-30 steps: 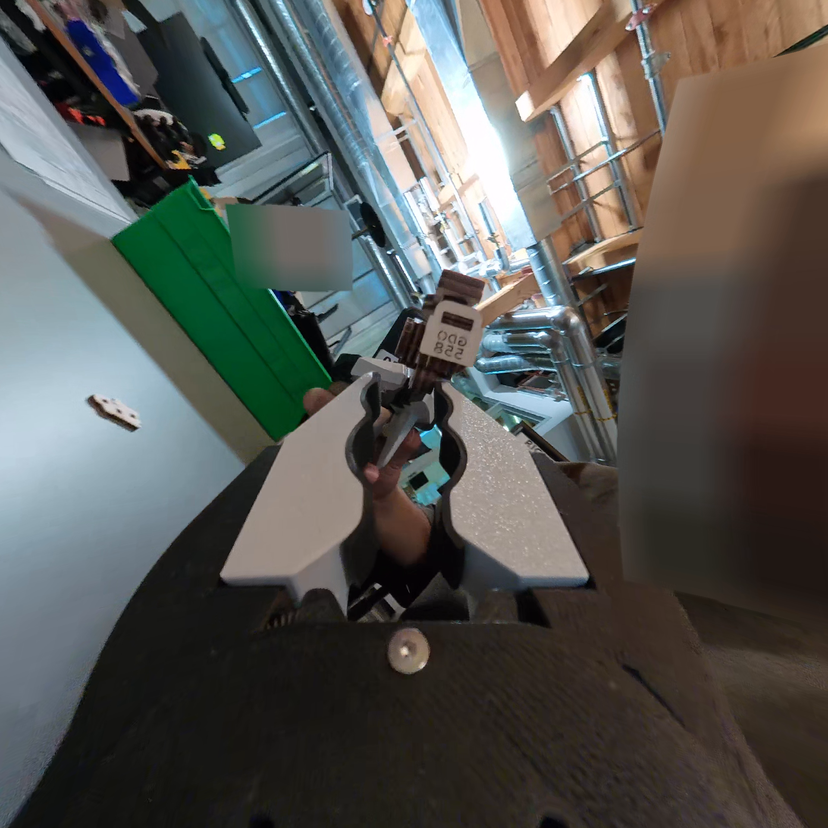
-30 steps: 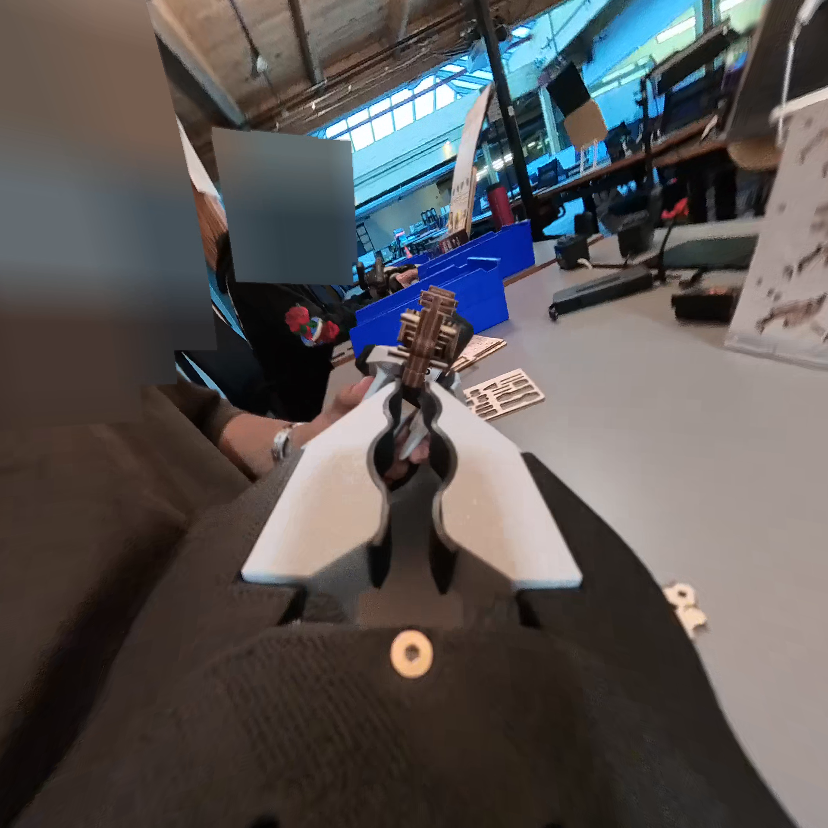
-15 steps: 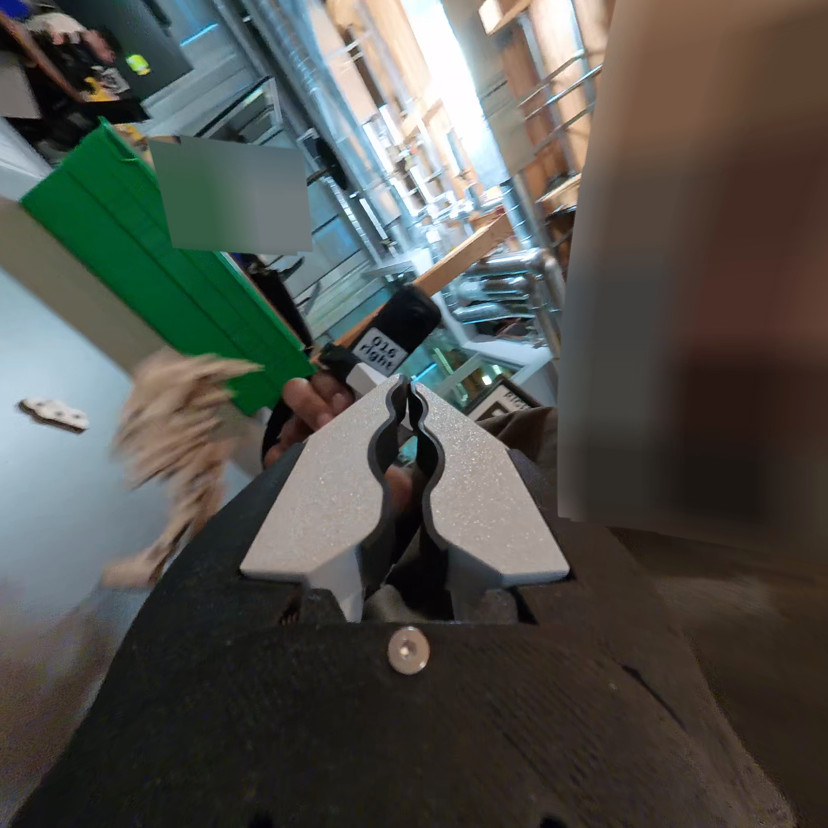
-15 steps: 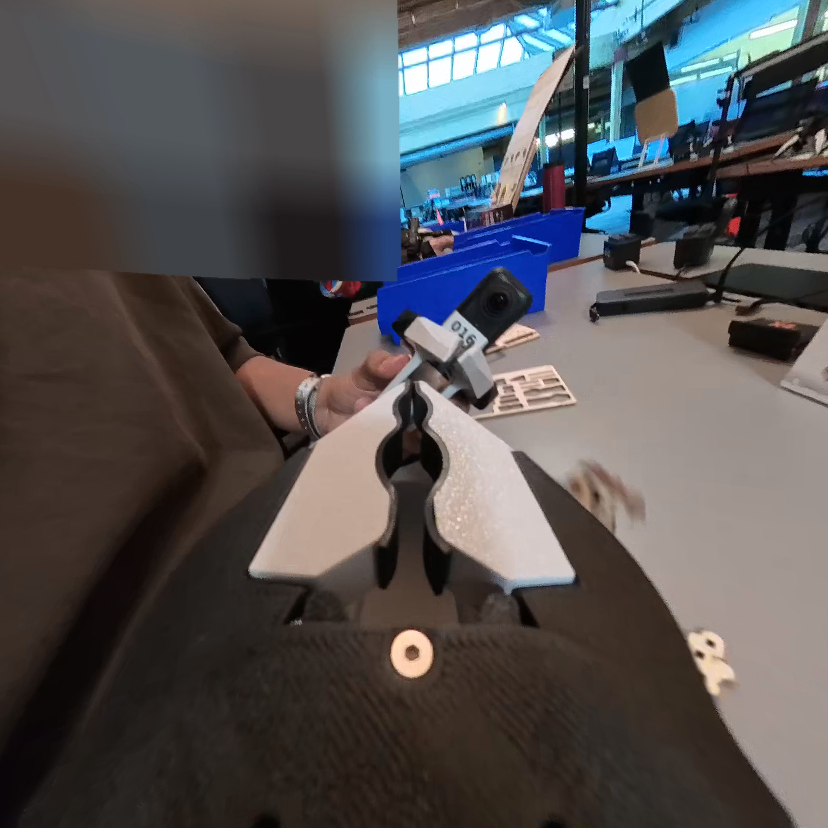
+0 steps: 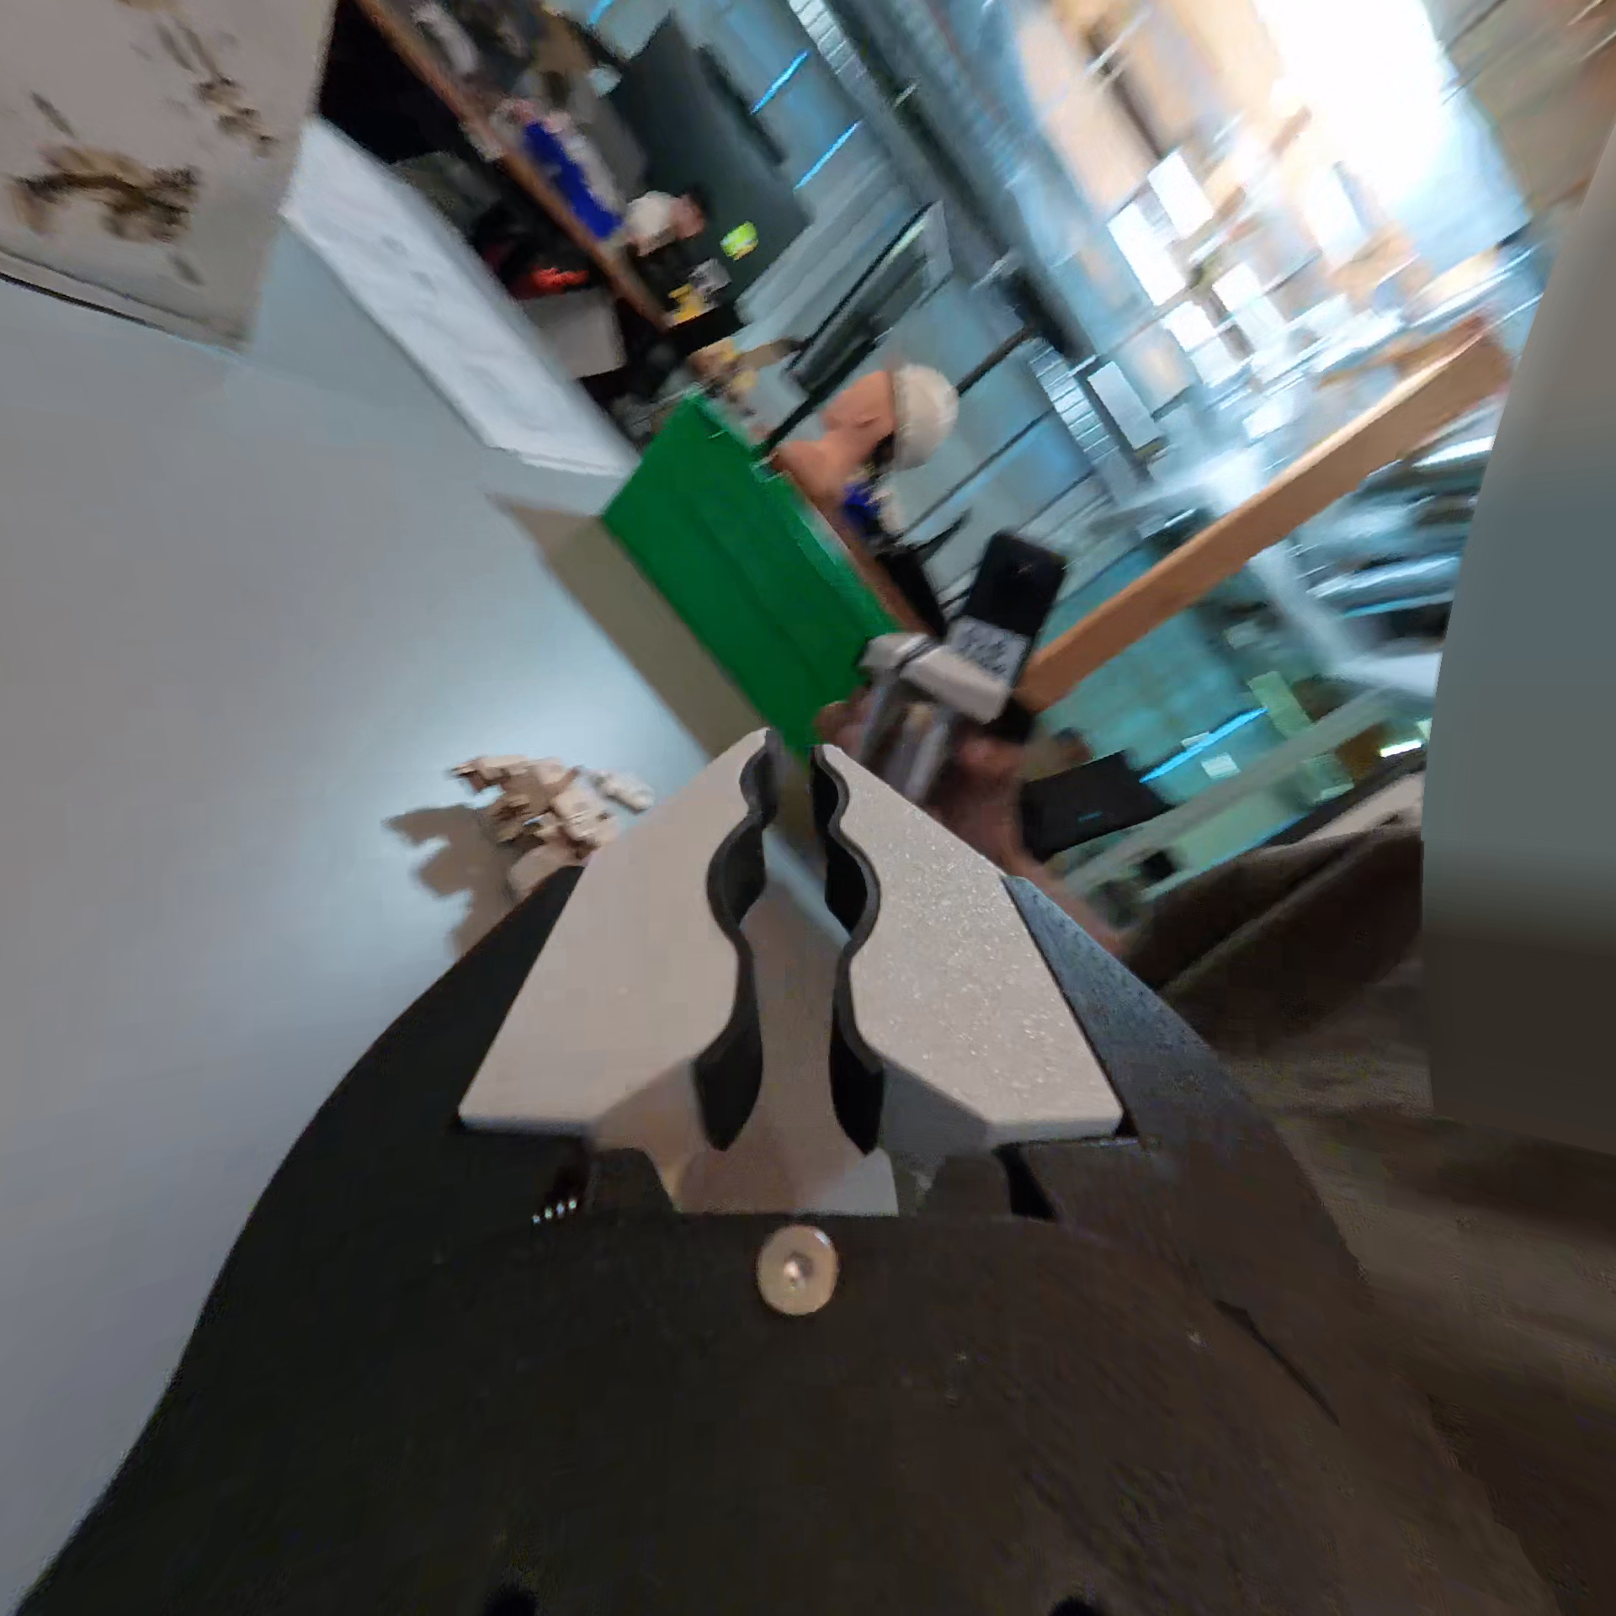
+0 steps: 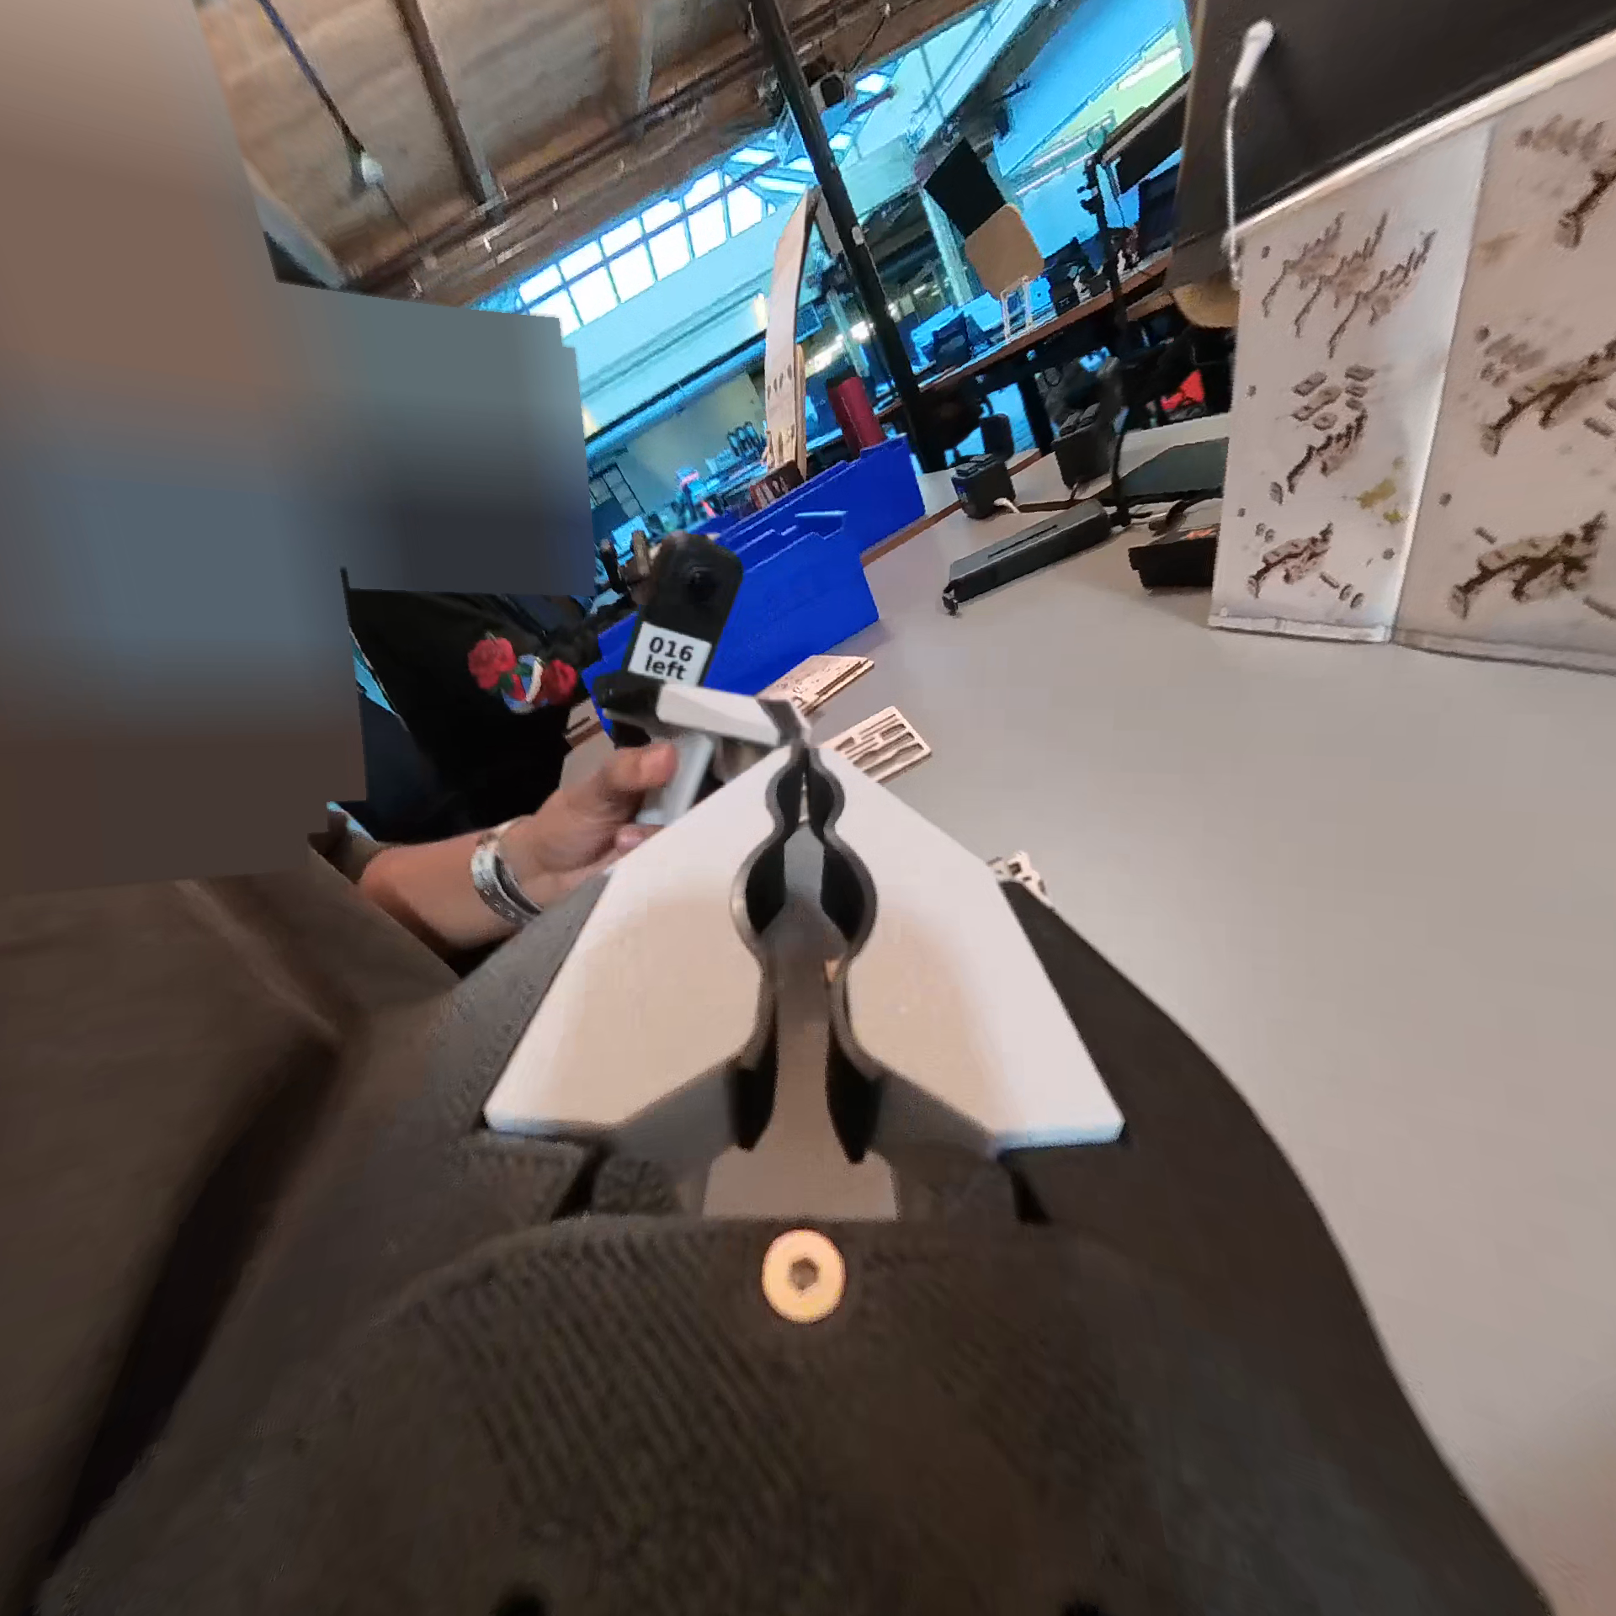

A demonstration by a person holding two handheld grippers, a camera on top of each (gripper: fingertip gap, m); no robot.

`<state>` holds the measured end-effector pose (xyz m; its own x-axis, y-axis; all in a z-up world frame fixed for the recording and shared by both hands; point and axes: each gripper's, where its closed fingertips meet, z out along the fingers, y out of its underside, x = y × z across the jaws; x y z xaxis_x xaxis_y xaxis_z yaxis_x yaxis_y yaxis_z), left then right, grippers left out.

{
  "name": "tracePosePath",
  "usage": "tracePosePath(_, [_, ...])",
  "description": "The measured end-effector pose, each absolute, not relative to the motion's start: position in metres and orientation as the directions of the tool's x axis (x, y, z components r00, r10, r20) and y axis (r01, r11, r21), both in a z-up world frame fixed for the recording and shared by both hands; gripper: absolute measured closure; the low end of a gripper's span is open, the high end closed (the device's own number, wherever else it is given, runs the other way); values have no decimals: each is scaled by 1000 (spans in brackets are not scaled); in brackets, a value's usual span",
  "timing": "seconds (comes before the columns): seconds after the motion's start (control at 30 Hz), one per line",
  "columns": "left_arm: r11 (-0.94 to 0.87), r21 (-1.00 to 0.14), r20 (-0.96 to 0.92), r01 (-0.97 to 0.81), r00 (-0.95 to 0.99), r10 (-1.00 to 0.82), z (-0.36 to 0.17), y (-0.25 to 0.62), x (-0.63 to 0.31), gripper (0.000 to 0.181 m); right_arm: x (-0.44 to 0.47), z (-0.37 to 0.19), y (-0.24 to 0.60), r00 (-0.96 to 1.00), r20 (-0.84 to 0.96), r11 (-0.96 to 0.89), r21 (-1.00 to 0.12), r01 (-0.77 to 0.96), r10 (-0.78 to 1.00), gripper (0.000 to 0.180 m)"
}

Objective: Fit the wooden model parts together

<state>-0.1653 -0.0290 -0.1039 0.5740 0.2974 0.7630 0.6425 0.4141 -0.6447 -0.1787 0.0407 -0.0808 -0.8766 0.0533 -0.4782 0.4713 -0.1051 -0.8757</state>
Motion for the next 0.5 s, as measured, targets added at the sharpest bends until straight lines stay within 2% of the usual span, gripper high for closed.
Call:
tracePosePath(0.13, [192, -753, 612, 629, 563, 555, -138, -25, -169, 162, -179, -83, 40, -848, -528, -106, -846, 523, 34, 179])
tracePosePath(0.33, [-13, -721, 496, 693, 529, 689, -180, -12, -167, 126, -173, -89, 34, -853, -520, -63, -854, 517, 40, 177])
tracePosePath(0.5, [-61, -701, 461, 710, 517, 721, -190, -6, -175, 124, -169, -92, 30, -861, -507, -34, -862, 506, 39, 176])
